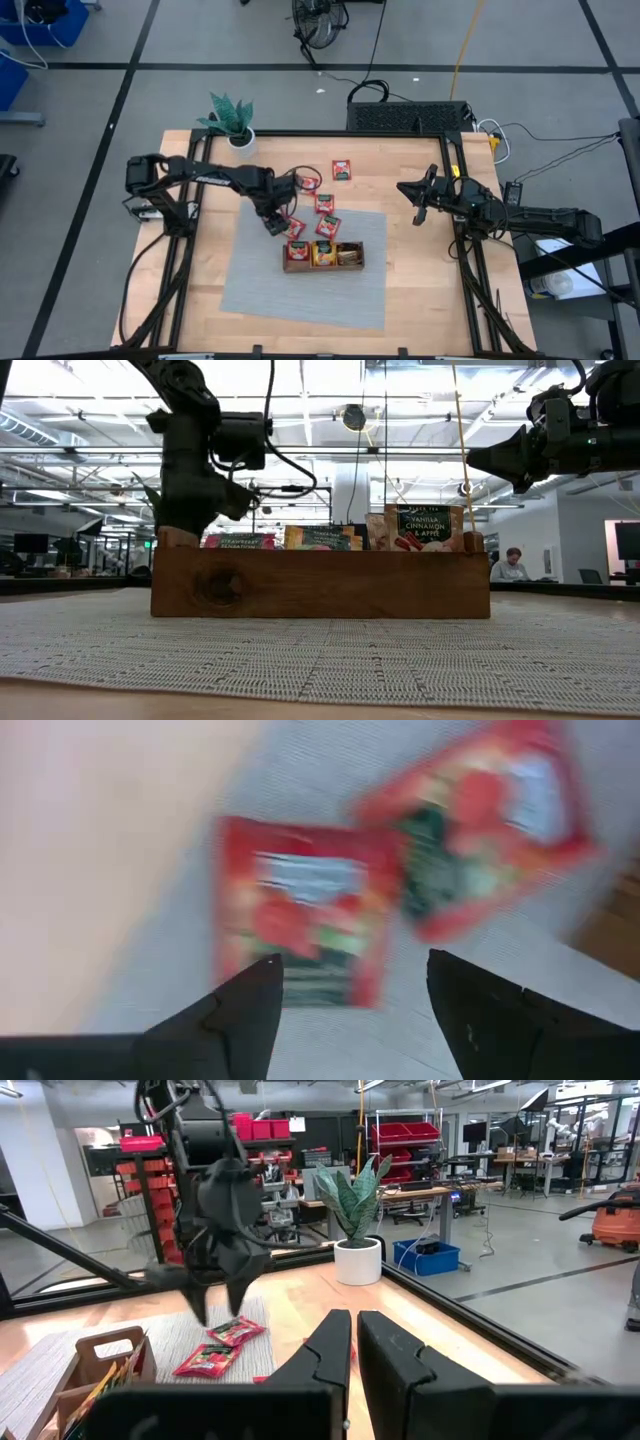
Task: Pick & Place Tea
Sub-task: Put the red tea bag into the left compartment of the wood organizer
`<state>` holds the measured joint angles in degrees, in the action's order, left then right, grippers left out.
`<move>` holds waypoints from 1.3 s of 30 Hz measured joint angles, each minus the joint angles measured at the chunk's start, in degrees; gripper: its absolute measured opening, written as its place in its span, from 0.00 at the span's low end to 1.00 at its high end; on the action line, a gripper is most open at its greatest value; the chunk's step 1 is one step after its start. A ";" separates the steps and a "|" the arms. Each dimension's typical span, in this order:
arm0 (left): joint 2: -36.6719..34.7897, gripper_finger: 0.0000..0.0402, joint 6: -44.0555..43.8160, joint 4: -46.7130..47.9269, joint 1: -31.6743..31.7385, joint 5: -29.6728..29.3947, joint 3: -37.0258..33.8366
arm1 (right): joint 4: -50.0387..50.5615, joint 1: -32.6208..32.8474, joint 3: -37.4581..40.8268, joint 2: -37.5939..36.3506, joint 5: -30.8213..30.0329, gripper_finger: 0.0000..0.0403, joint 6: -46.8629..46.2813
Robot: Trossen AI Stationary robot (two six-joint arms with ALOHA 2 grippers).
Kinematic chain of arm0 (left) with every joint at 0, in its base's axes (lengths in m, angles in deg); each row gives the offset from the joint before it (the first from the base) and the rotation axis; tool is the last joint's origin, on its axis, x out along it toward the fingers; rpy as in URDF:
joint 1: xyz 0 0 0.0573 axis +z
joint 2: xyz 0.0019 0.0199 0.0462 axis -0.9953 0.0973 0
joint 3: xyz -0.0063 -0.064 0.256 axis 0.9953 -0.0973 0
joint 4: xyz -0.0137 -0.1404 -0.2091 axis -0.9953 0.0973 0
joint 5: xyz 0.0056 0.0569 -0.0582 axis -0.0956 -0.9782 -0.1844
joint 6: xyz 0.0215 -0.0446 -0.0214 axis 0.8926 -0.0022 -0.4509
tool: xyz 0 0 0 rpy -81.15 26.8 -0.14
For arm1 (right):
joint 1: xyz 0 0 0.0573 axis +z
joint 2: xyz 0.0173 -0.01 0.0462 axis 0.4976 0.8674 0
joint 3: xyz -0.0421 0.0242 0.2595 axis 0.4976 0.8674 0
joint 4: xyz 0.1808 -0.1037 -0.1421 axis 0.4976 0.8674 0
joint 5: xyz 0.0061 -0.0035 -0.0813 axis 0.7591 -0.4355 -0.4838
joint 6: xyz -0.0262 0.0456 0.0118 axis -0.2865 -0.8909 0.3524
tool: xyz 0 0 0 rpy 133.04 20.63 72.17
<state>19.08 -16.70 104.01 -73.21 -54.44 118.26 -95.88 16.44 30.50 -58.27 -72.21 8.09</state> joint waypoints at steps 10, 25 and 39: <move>0.00 0.46 -6.39 -0.65 -5.32 -0.37 0.06 | -0.01 -0.01 0.00 0.00 0.00 0.03 -0.01; 0.42 0.02 -8.38 -0.74 -8.15 -3.77 0.04 | 0.00 -0.01 0.00 0.00 0.00 0.03 0.00; 0.28 0.01 -9.72 -7.47 -8.26 -1.77 -6.43 | 0.01 0.00 0.00 0.00 0.02 0.03 0.00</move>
<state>19.36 -26.42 96.54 -81.48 -56.21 111.82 -95.87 16.44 30.50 -58.27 -72.19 8.09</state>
